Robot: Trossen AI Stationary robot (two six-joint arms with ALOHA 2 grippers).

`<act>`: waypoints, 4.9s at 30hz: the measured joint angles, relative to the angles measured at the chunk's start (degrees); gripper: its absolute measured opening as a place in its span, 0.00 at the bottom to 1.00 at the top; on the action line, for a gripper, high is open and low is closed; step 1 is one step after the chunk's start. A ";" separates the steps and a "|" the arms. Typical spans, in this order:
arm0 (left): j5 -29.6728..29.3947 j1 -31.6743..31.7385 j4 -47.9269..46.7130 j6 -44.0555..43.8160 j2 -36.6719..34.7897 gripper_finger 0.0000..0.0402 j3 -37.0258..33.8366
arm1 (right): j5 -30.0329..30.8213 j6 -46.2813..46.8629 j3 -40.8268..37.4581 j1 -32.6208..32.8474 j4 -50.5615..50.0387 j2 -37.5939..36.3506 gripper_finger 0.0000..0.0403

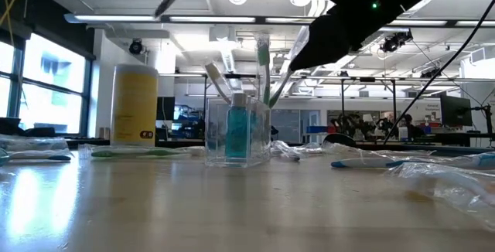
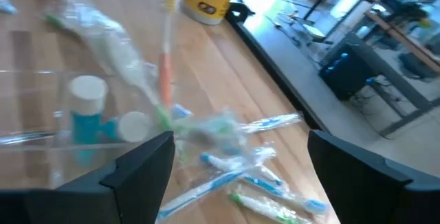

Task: Pick & Place toothbrushing station
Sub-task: Put the purple toothbrush into the transparent organizer, then put the blue mouthwash into the transparent organizer

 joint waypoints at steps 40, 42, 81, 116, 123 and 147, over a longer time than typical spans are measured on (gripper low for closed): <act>45.99 26.35 105.23 17.00 14.32 0.00 -45.20 | 5.04 -3.48 0.00 1.36 3.44 0.00 0.81; 45.99 26.79 105.36 16.87 14.84 0.00 -45.16 | 5.04 -3.48 0.00 1.35 3.11 0.00 0.81; 46.32 26.70 98.74 17.02 18.71 0.14 -45.27 | 4.99 -3.50 0.00 1.36 2.87 0.00 0.81; 47.44 26.68 97.53 18.82 16.51 0.49 -45.22 | 3.94 -5.01 0.00 0.35 2.93 0.00 0.81; 47.39 26.69 96.64 20.30 9.26 0.49 -45.22 | 8.65 -6.20 0.00 1.56 3.02 -0.31 0.81; 36.31 -8.32 -6.21 -25.92 -4.41 0.49 -11.69 | 15.85 -8.24 0.00 6.06 2.49 -2.04 0.81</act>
